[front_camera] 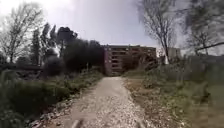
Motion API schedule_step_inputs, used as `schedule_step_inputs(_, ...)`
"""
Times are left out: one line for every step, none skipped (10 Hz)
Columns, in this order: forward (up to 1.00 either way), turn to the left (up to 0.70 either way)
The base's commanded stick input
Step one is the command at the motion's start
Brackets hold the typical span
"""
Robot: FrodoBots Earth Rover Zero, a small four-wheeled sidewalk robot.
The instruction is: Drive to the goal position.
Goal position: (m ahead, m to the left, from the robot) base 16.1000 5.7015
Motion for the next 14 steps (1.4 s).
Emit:
schedule_step_inputs(0.85, 0.0)
schedule_step_inputs(0.85, 0.0)
schedule_step_inputs(0.85, 0.0)
schedule_step_inputs(0.85, 0.0)
schedule_step_inputs(0.85, 0.0)
schedule_step_inputs(0.85, 0.0)
schedule_step_inputs(0.85, 0.0)
schedule_step_inputs(0.85, 0.0)
schedule_step_inputs(0.85, 0.0)
schedule_step_inputs(0.85, 0.0)
schedule_step_inputs(0.85, 0.0)
schedule_step_inputs(0.85, 0.0)
schedule_step_inputs(0.85, 0.0)
schedule_step_inputs(0.85, 0.0)
